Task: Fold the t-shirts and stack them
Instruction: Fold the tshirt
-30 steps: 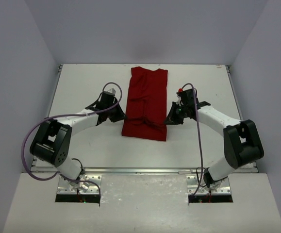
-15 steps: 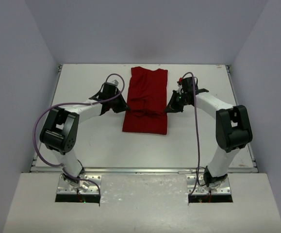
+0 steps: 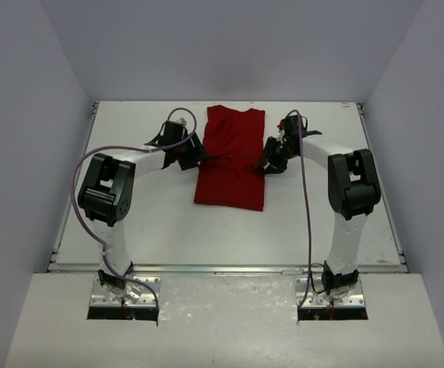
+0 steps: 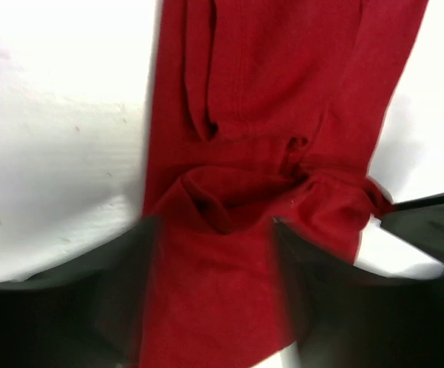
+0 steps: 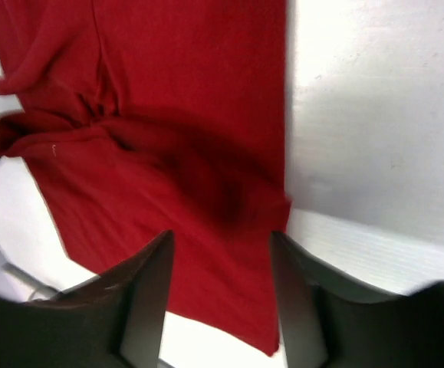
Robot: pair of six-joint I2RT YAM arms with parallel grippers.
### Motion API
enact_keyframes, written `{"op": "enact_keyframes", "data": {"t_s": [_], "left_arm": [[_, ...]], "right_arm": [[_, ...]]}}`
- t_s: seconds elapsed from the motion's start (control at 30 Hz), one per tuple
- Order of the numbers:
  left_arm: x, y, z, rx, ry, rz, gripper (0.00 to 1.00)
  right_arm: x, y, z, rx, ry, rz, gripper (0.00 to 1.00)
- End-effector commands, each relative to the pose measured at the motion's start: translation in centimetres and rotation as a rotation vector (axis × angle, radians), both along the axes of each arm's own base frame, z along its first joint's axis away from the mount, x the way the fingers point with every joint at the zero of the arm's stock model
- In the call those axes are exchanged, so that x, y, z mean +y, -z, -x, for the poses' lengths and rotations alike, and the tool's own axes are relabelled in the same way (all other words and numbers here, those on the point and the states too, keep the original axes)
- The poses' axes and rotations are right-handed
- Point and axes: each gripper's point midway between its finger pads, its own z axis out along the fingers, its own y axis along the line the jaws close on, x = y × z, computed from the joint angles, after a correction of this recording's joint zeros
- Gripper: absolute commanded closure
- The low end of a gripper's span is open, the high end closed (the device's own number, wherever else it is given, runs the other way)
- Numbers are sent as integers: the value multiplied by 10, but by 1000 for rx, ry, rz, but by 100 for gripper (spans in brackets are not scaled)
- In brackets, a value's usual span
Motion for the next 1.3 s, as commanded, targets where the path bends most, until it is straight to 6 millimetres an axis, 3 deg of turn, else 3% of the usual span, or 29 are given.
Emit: {"op": "enact_keyframes", "data": {"t_s": [0.0, 0.13, 0.17, 0.2, 0.23, 0.27, 0.37, 0.43, 0.47, 0.5, 0.53, 0.63, 0.83, 0.93, 1.03, 1.07, 1.13, 1.2, 1.27], "left_arm": [[4, -29, -25, -89, -26, 21, 0], [17, -60, -14, -180, -88, -31, 0], [13, -66, -5, -200, -91, -56, 0], [25, -76, 4, -239, -153, -120, 0], [24, -80, 11, -264, -159, -157, 0], [7, -83, 23, -287, -128, -173, 0], [-6, -72, 41, -299, -112, -226, 3], [-9, -60, 38, -274, -91, -223, 37], [-18, -51, 30, -253, -61, -216, 59], [-14, -41, 28, -211, -63, -255, 93], [-18, -32, 18, -198, -57, -276, 100], [-8, -16, 0, -165, -69, -284, 100], [10, 11, -42, -137, -100, -237, 100], [18, 39, -47, -63, -95, -229, 100], [25, 58, -44, -21, -109, -234, 100], [27, 60, -43, -14, -113, -240, 100], [29, 58, -41, -13, -119, -245, 100], [26, 35, -39, -67, -116, -207, 99], [28, 0, -31, -130, -128, -180, 86]], "right_arm": [[-5, -36, -30, -108, 16, 24, 43], [-9, -75, -42, -263, 13, 51, 37], [-10, -83, -43, -305, 16, 56, 33], [-11, -89, -35, -335, 13, 61, 24], [-9, -90, -32, -354, 6, 62, 9], [-6, -93, -34, -389, 0, 47, 1], [10, -71, -18, -332, -71, -9, 3], [18, -54, -8, -313, -97, -28, 9], [21, -52, -5, -311, -102, -43, 26], [25, -48, 3, -313, -107, -81, 39], [24, -41, 11, -300, -105, -88, 67], [27, -43, 18, -315, -110, -115, 98], [22, -18, 16, -254, -127, -55, 99], [14, 8, 17, -163, -105, 8, 98], [12, 14, 18, -142, -100, 27, 84], [12, 14, 18, -142, -102, 28, 84], [14, 11, 17, -145, -112, 18, 80], [22, -4, 13, -182, -145, -27, 77], [28, -20, 12, -223, -169, -64, 73]]}}
